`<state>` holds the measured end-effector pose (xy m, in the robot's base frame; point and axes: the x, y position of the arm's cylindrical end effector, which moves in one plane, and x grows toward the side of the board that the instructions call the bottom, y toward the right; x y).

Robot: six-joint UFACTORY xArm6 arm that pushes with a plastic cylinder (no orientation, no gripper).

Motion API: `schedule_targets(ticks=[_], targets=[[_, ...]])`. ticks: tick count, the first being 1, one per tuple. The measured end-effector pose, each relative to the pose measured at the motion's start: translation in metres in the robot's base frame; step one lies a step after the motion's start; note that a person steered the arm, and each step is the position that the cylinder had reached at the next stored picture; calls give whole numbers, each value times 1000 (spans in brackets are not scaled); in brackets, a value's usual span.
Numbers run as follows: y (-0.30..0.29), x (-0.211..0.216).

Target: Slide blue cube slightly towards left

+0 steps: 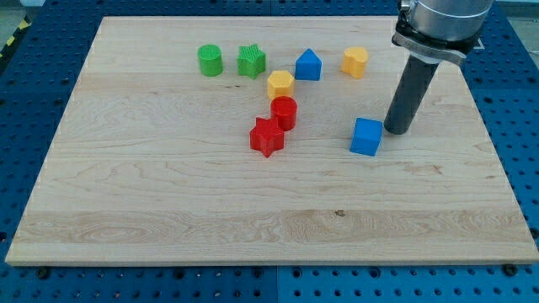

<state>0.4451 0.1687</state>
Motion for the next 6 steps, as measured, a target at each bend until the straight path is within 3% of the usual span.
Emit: schedule_targets(ticks=[2,4,6], targets=[[-39,3],[-43,38],[-12,4]])
